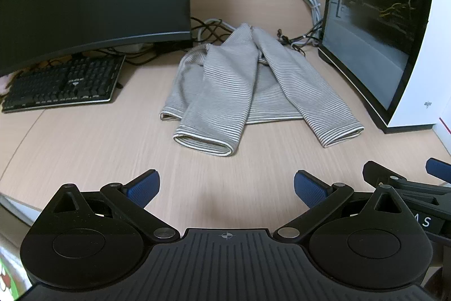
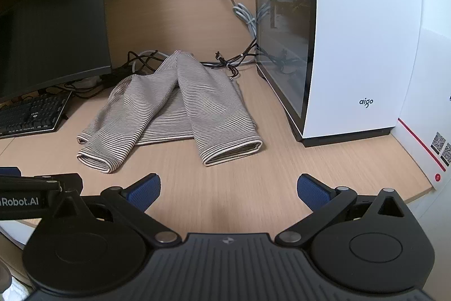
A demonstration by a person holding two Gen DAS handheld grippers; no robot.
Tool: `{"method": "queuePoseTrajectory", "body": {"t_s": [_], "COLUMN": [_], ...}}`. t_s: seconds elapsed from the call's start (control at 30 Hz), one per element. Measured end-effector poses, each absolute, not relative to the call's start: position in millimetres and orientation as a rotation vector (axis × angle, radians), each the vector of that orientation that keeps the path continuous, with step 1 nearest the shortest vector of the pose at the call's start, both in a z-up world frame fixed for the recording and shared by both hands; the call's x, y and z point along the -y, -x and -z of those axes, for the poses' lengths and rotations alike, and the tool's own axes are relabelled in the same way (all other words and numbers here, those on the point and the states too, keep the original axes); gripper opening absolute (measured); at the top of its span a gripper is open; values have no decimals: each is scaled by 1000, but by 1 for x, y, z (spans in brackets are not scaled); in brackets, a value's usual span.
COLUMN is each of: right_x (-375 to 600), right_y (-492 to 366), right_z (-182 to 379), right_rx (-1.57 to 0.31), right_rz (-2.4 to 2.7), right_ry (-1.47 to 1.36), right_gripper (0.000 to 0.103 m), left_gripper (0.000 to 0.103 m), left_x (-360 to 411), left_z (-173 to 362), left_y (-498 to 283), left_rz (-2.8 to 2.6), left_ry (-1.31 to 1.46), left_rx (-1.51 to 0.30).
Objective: Fold clothes
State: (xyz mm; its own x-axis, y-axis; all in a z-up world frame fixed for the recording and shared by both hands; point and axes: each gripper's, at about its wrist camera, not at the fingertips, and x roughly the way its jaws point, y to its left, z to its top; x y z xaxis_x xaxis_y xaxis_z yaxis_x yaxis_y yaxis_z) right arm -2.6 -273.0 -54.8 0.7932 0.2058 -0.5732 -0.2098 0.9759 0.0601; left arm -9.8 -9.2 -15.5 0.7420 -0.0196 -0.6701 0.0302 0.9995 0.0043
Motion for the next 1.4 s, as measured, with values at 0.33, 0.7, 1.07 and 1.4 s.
{"method": "queuePoseTrajectory", "body": {"t_s": [0.33, 0.7, 1.07, 1.4], "right_x": [266, 250, 233, 199], "right_y": [-6, -29, -79, -128], "right_z": [58, 67, 65, 56], "right_rx": [-630, -674, -754, -778], "right_rz": [-224, -185, -93, -115], "right_ry": [12, 16, -97, -127], "right_gripper": [103, 103, 103, 103], "left_gripper": [103, 103, 103, 103], "left_x": [5, -9, -36, -52], "left_z": [20, 33, 35, 38], "left_y": [1, -31, -105, -181], "left_rz": [29, 59, 181, 311], "left_ry": [-12, 5, 34, 64], "left_rx": [-747, -807, -905, -917]}}
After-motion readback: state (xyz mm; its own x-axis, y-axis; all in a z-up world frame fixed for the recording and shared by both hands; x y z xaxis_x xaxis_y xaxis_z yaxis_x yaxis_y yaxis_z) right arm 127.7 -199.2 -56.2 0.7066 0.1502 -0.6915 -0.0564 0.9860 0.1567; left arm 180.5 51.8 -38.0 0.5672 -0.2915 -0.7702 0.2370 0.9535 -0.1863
